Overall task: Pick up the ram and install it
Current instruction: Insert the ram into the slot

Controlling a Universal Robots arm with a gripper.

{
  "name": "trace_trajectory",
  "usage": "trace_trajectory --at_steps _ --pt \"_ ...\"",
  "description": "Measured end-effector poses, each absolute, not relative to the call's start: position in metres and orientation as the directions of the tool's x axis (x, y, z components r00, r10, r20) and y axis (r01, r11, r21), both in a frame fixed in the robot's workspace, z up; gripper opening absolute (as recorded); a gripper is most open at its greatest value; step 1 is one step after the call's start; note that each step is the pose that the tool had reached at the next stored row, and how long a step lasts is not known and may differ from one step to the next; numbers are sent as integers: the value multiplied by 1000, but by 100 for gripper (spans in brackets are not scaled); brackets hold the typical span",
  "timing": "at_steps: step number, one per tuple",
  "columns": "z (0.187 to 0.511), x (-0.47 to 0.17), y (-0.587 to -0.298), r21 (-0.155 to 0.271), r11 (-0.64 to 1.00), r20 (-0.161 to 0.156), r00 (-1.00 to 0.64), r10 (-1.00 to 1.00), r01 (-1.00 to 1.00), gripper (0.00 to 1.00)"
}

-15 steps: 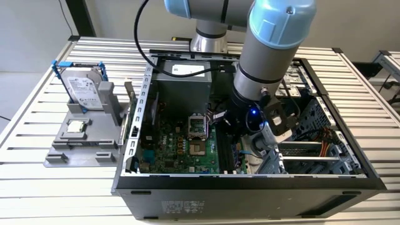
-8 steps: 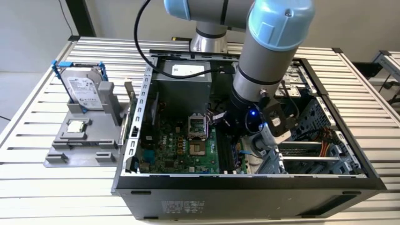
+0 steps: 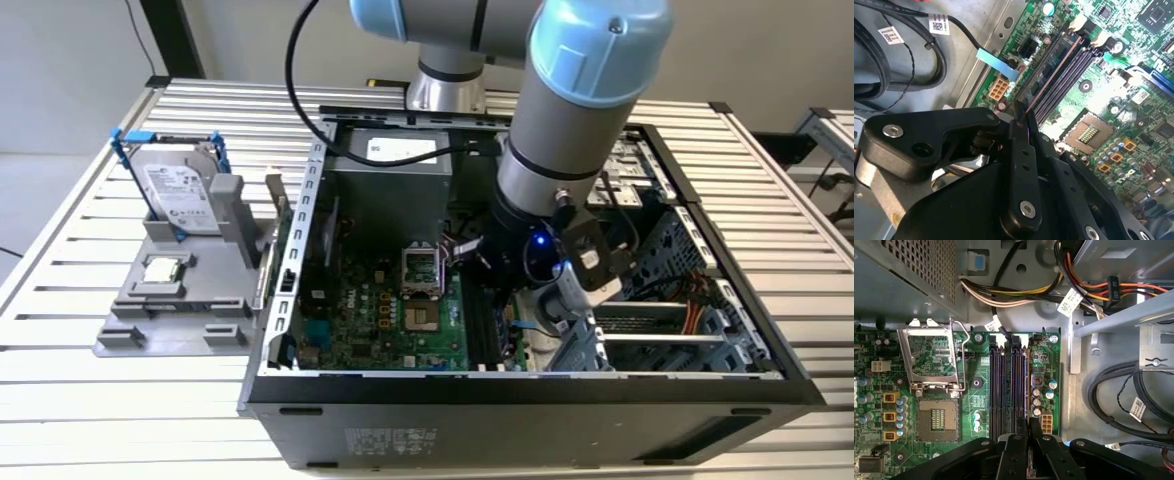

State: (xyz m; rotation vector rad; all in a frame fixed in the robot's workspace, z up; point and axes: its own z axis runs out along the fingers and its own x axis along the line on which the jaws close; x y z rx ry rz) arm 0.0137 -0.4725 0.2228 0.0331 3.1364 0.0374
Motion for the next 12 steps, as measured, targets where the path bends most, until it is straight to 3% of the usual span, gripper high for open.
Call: trace_trajectory --at_steps 12 --pt "221 13 -473 24 1000 -3 -1000 21 21 0"
